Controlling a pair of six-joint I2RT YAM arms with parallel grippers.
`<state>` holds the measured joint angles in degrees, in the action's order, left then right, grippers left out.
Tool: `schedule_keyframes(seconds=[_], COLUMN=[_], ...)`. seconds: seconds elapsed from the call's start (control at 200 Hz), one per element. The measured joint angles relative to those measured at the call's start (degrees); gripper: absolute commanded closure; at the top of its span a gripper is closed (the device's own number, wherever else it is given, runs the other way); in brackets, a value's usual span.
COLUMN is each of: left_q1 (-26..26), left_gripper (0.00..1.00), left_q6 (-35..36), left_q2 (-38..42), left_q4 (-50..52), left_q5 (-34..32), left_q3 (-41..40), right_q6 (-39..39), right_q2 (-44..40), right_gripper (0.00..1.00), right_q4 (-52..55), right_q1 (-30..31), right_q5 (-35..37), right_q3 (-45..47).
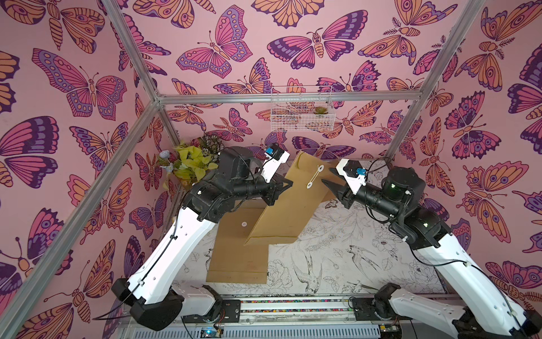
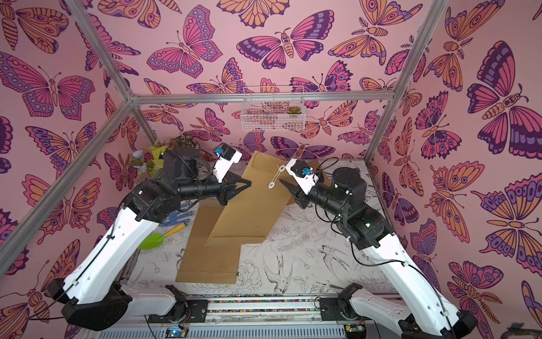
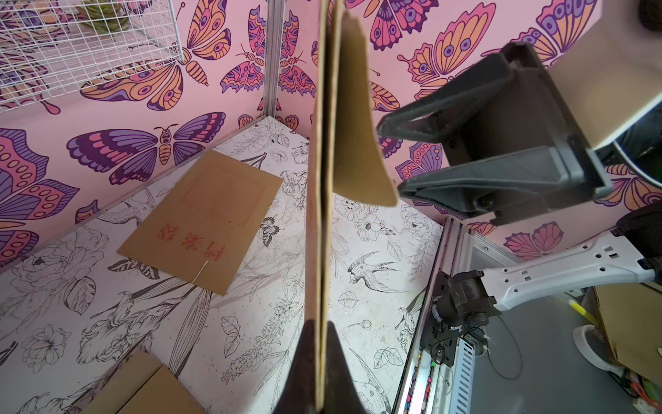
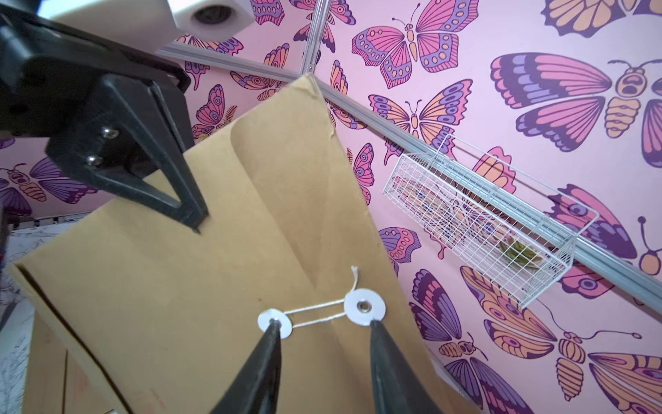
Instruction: Open the file bag
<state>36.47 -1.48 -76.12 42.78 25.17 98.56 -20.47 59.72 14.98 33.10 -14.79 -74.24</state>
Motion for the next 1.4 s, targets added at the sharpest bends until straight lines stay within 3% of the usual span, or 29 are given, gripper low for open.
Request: schedule_keyframes(seconds=[0.526,1.402], left_q1=[1.5,2.3], left_gripper=[1.00,1.00], left_q6=[0.6,1.0], left_q2=[-0.7,-1.4], left_q4=[1.1,2.1], left_q5=[-1.0,-0.9], left_q3=[2.6,2.9], right_q6=[-3.8,-4.0], right_q2=[3.2,3.5], right_gripper=[0.63,0.82], right_q4=[-3.5,-4.9], right_q1=[0.0,0.0], right_q5=[2.8,3.2], right_q3=[0.0,0.0])
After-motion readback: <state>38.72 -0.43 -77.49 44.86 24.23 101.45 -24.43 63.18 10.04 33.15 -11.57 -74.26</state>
